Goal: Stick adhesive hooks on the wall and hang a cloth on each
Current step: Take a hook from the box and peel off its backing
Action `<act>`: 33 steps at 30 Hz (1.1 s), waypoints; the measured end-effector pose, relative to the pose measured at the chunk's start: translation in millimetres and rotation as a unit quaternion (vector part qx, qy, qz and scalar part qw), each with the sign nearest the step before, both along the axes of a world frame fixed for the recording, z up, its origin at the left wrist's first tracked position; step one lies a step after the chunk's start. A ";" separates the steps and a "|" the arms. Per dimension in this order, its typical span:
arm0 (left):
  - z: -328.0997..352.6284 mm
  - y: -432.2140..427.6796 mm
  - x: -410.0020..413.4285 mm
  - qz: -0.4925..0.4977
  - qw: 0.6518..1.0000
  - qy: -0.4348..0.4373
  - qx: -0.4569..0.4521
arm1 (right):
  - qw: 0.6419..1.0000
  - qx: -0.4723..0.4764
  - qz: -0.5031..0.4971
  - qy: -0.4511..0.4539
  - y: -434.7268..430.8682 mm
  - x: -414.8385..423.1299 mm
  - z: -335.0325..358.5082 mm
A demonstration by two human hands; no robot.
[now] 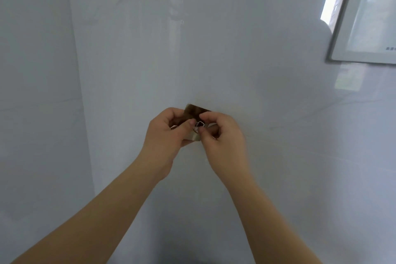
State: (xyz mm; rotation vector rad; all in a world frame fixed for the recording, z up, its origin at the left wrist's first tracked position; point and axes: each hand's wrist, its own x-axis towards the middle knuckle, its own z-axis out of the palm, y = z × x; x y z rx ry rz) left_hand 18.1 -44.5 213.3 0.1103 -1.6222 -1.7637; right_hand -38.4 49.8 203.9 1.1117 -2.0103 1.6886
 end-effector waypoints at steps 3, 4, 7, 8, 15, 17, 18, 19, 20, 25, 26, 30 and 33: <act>-0.7 2.3 0.8 -0.034 0.999 -0.024 0.019 | 1.000 -0.011 -0.021 0.002 -0.7 -1.7 -0.2; 0.2 3.0 1.4 -0.058 0.997 -0.030 0.038 | 1.000 -0.010 -0.028 0.008 -0.6 -1.4 -0.6; 3.4 1.8 1.9 -0.125 0.988 -0.056 0.070 | 0.998 0.003 -0.040 0.046 -1.4 4.1 -0.5; 4.4 1.9 2.7 -0.132 0.986 -0.064 0.074 | 0.997 0.002 -0.040 0.061 -2.0 6.4 -0.4; 4.8 -1.6 5.9 -0.183 0.974 -0.108 0.077 | 0.999 0.019 -0.023 0.038 -0.8 7.1 2.8; 4.7 -3.0 6.5 -0.179 0.975 -0.103 0.080 | 0.999 0.009 -0.016 0.038 -0.3 7.1 3.2; 4.1 -3.8 6.4 -0.177 0.976 -0.096 0.087 | 0.999 0.007 -0.011 0.043 -0.2 7.9 3.6; 3.6 -4.4 6.4 -0.176 0.976 -0.089 0.091 | 0.999 0.004 -0.006 0.048 -0.1 8.5 4.1; 3.2 -4.6 6.7 -0.177 0.976 -0.079 0.095 | 0.999 -0.003 -0.001 0.050 0.1 9.4 4.8; 4.1 -12.7 7.6 -0.230 0.970 -0.044 0.064 | 0.998 -0.037 0.021 0.043 2.7 14.0 10.7; 4.7 -14.9 7.3 -0.232 0.970 -0.042 0.058 | 0.998 -0.037 0.024 0.043 3.2 14.1 11.4; 3.7 -17.5 4.5 -0.219 0.974 -0.021 0.055 | 0.998 -0.029 0.017 0.044 2.5 13.9 10.5; 0.6 -15.6 1.7 -0.206 0.975 0.005 0.088 | 0.998 -0.037 0.026 0.041 2.0 13.8 9.4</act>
